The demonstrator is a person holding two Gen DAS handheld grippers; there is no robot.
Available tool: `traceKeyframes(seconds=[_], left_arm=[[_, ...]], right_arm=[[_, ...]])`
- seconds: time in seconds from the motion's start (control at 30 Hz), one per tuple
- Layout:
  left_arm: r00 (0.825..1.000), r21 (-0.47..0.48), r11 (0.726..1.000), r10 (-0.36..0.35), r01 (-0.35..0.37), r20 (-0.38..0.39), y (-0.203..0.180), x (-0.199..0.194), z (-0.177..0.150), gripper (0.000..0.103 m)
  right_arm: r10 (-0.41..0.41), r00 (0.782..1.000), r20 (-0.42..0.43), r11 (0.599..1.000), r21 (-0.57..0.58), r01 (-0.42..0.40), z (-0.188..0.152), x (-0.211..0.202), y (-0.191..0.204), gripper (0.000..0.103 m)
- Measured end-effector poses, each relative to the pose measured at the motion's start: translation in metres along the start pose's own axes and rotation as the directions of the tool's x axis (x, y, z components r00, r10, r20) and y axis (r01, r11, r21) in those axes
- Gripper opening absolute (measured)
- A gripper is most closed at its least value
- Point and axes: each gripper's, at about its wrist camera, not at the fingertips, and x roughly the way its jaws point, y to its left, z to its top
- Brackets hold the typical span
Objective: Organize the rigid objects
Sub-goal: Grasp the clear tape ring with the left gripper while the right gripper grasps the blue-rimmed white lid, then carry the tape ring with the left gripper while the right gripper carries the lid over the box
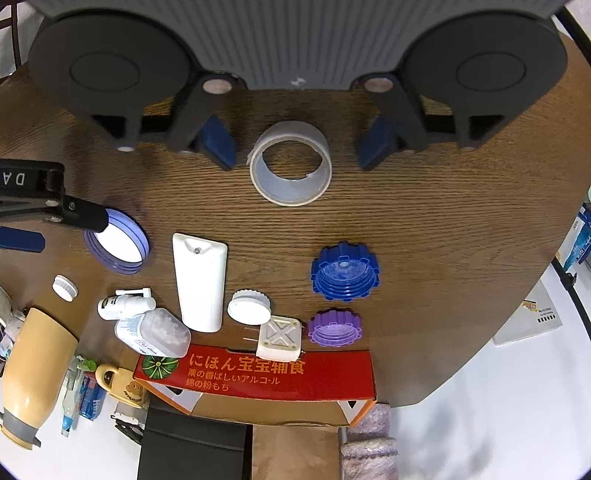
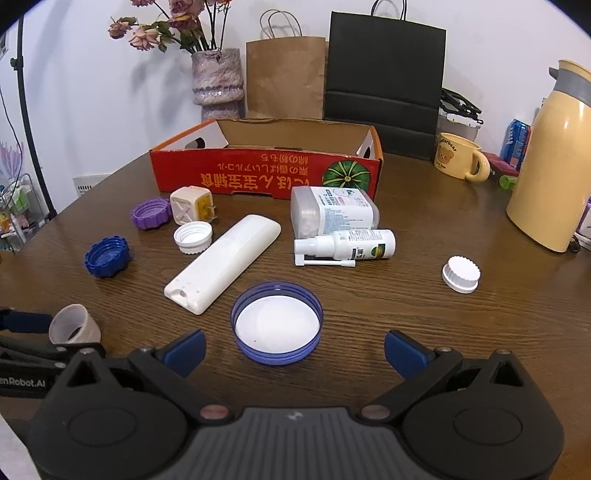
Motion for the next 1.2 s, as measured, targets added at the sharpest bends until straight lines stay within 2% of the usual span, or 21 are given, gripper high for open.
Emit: traceKeyframes(seconds=[0.1, 0.17, 0.27, 0.8, 0.9, 1.03, 1.2], left_arm=[[1.000, 0.007, 1.000, -0.004, 0.004, 0.009, 0.000, 0.001, 0.001, 0.067], [1.000, 0.008, 1.000, 0.000, -0.001, 0.017, -0.001, 0.003, 0.003, 0.061], [1.000, 0.017, 1.000, 0.001, -0.002, 0.031, -0.001, 0.004, 0.005, 0.046], [0.999, 0.034, 0.999, -0.002, 0.000, 0.044, -0.003, 0.017, 0.020, 0.045], [0.999, 0.033, 0.999, -0.006, 0.004, 0.044, -0.004, 0.020, 0.024, 0.045], [0.999, 0.038, 0.999, -0.007, 0.005, 0.051, -0.006, 0.022, 0.028, 0.045], [0.998, 0.040, 0.999, -0.004, 0.001, 0.069, -0.007, 0.022, 0.034, 0.045]], right_arm=[[0.001, 1.000, -0.005, 1.000, -0.006, -0.001, 0.001, 0.005, 0.000, 0.103], [0.001, 1.000, -0.010, 1.000, -0.009, -0.001, 0.002, 0.010, 0.000, 0.103], [0.002, 1.000, -0.019, 1.000, -0.010, -0.002, 0.003, 0.016, 0.000, 0.102], [0.017, 0.998, -0.055, 1.000, -0.003, -0.017, 0.007, 0.046, -0.003, 0.094], [0.031, 0.998, -0.047, 0.999, -0.016, -0.031, 0.008, 0.046, -0.002, 0.086], [0.052, 0.998, -0.037, 0.998, -0.025, -0.053, 0.011, 0.045, -0.001, 0.066], [0.058, 0.998, -0.035, 0.998, -0.030, -0.059, 0.014, 0.047, -0.003, 0.065]])
